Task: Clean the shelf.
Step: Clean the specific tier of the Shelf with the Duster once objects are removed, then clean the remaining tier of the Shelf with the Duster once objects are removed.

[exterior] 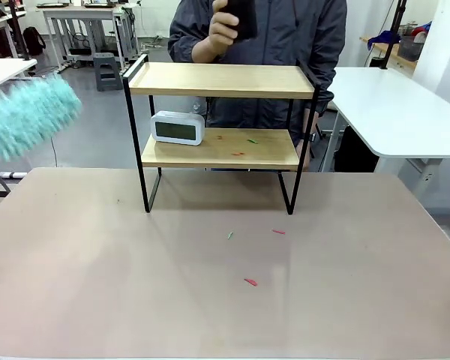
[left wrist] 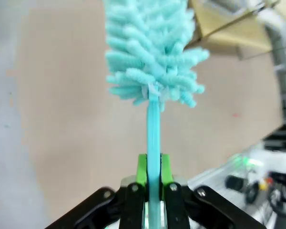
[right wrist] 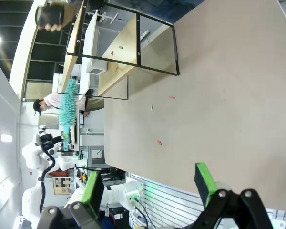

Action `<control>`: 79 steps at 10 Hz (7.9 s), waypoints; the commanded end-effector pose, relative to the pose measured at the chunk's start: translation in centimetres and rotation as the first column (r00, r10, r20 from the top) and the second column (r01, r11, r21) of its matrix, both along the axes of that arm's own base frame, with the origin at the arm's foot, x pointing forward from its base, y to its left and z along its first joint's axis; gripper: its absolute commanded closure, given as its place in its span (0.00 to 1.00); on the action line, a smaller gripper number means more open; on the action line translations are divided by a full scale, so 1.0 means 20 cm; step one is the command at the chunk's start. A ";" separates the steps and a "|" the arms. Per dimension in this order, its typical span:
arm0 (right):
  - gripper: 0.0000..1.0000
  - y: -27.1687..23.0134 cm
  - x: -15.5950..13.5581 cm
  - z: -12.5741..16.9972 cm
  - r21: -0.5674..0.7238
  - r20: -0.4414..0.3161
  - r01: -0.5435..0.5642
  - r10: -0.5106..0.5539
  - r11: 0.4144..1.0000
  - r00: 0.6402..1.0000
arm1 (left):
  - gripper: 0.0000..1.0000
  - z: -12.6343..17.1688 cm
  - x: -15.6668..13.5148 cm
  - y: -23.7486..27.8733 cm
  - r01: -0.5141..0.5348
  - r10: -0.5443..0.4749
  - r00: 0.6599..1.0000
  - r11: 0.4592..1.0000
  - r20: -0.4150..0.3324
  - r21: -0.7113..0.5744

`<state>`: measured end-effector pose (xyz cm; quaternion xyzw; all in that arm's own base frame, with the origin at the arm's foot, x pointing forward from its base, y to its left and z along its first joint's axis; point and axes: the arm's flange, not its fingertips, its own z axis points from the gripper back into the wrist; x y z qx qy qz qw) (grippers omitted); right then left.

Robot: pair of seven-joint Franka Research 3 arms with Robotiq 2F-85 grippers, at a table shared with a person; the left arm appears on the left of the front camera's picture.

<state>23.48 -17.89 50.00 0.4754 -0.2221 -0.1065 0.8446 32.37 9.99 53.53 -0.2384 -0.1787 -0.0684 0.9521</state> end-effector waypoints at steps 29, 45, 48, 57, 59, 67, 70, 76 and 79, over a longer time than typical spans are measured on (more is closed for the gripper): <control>0.00 0.00 0.01 0.01 0.007 0.033 -0.009 0.009 1.000 0.999 | 0.88 0.37 -0.86 -0.04 0.654 -0.660 0.710 0.748 0.246 0.118; 0.00 0.00 0.01 0.01 0.007 0.033 -0.009 0.009 1.000 0.999 | 0.88 0.09 -0.04 -1.23 0.361 -0.415 0.907 0.850 0.065 0.384; 0.00 0.00 0.01 0.01 0.007 0.033 -0.009 0.009 1.000 0.999 | 0.88 0.07 0.18 -1.38 0.250 -0.302 0.951 0.873 0.062 0.420; 0.00 0.00 0.01 0.01 0.007 0.033 -0.009 0.009 1.000 0.999 | 0.88 -0.03 0.50 -1.72 0.354 -0.393 0.920 0.829 0.000 0.433; 0.00 0.00 0.01 0.01 0.007 0.033 -0.009 0.009 1.000 0.999 | 0.88 -0.05 0.47 -1.76 0.456 -0.498 0.867 0.778 -0.019 0.432; 0.00 0.00 0.01 0.01 0.007 0.033 -0.009 0.009 1.000 0.999 | 0.88 0.02 0.12 -1.44 0.869 -0.953 0.303 0.263 -0.030 0.419; 0.00 0.00 0.01 0.01 0.007 0.033 -0.009 0.009 1.000 0.999 | 0.88 0.04 0.03 -1.23 0.884 -0.958 0.277 0.286 0.080 0.369; 0.00 0.00 0.01 0.01 0.007 0.033 -0.009 0.009 1.000 0.999 | 0.88 -0.02 -0.02 -0.91 0.657 -0.741 0.670 0.621 0.047 0.427; 0.00 0.00 0.01 0.01 0.007 0.033 -0.009 0.009 1.000 0.999 | 0.88 0.03 0.00 -0.92 0.766 -0.851 0.517 0.510 0.098 0.391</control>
